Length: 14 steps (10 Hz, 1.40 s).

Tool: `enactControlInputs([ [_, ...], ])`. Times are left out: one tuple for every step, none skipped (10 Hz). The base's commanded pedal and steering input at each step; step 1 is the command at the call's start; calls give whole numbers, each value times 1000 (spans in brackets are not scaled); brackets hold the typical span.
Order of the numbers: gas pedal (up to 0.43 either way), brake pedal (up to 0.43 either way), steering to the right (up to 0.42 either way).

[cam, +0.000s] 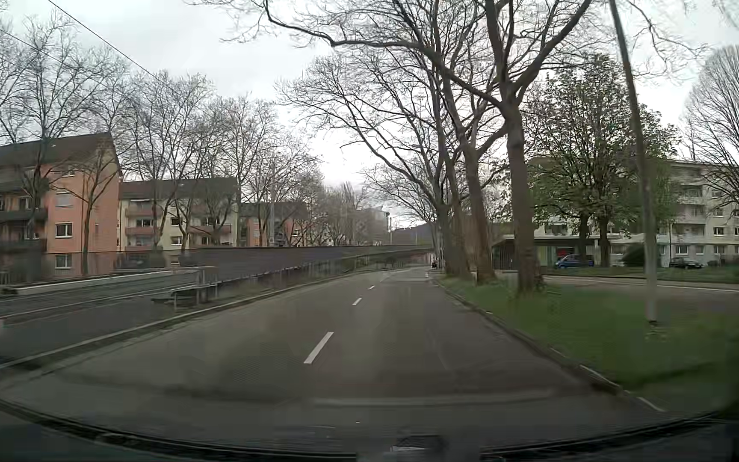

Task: Follow the waypoints while adhering to traffic rules and regulations

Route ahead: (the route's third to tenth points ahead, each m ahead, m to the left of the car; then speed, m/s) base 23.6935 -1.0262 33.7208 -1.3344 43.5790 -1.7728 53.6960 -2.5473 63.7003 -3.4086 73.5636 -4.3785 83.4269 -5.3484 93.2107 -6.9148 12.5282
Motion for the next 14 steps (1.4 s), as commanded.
enactControlInputs([
  [138,0,6],
  [138,0,6],
  [130,0,6],
  [130,0,7],
  [130,0,7],
  [130,0,7],
  [130,0,7],
  [130,0,8],
  [130,0,8],
  [130,0,8],
  [130,0,8],
  [130,0,8],
  [130,0,9],
  [130,0,9],
])
